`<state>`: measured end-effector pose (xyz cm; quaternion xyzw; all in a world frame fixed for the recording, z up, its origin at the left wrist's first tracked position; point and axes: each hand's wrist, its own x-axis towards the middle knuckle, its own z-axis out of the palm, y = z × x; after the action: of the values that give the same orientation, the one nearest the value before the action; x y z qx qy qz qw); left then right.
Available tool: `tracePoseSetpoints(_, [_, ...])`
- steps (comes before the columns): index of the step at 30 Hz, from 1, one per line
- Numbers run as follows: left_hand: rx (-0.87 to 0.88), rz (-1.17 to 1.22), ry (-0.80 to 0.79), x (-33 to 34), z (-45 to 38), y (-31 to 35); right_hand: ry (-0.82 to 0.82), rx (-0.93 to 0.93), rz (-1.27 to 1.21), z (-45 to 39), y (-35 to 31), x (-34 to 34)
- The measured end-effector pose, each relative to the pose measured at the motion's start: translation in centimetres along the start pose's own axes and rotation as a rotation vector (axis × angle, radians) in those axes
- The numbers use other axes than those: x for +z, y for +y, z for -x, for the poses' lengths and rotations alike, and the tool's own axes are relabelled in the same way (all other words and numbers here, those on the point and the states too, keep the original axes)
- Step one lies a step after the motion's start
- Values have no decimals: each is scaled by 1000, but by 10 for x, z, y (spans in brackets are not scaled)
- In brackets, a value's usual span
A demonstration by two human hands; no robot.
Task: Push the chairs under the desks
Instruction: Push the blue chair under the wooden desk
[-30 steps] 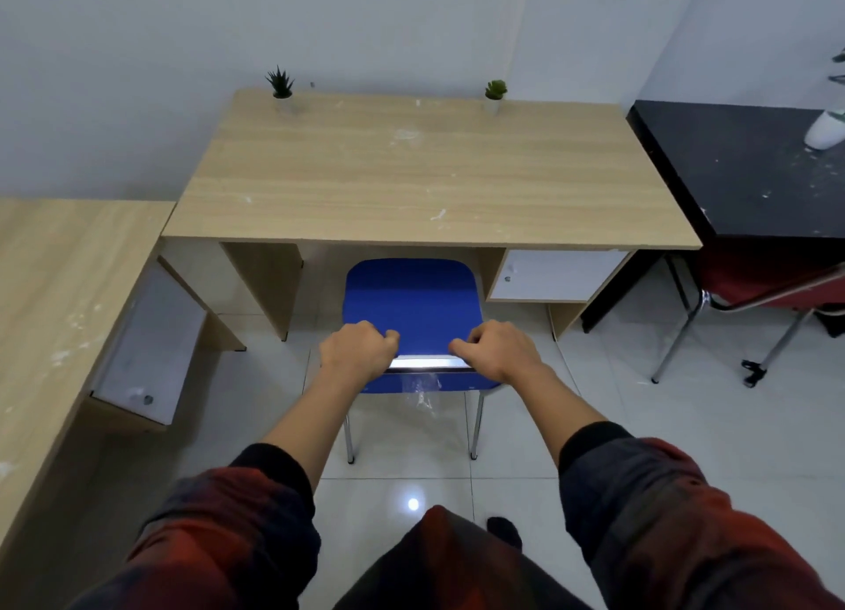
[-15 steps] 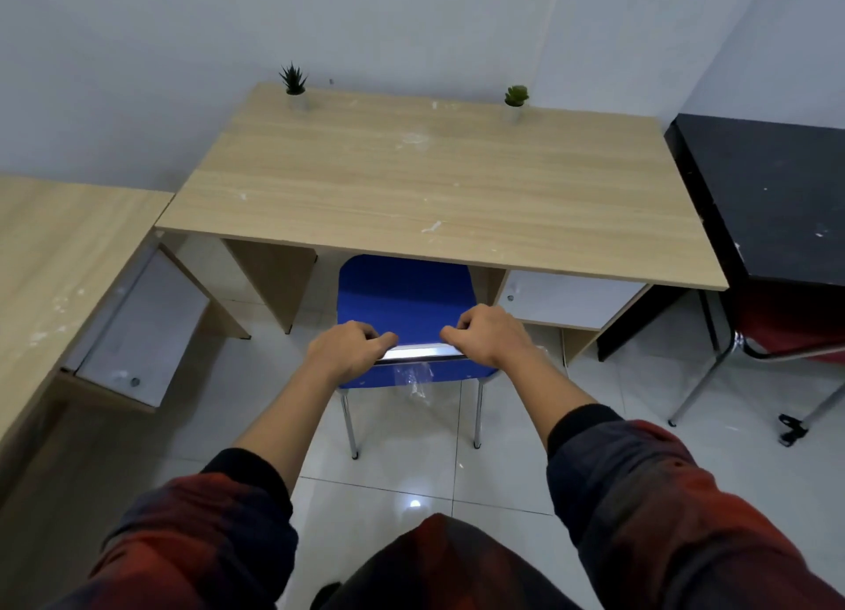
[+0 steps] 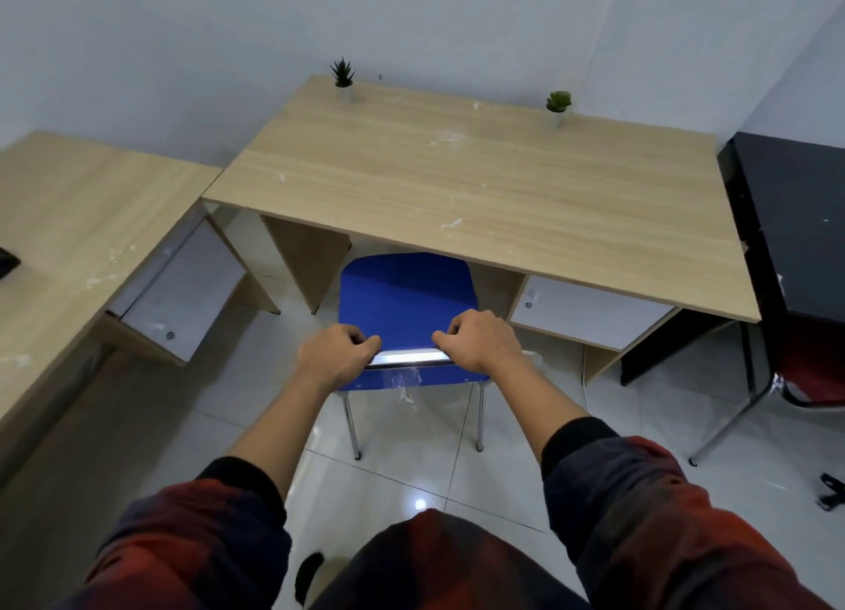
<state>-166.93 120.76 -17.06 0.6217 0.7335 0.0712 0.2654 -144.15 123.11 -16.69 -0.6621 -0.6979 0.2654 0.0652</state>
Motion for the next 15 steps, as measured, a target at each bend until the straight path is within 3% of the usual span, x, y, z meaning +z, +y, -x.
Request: tracePoseSetpoints(15, [-5, 85, 141, -8, -29, 11, -26, 29, -25, -36, 3, -15])
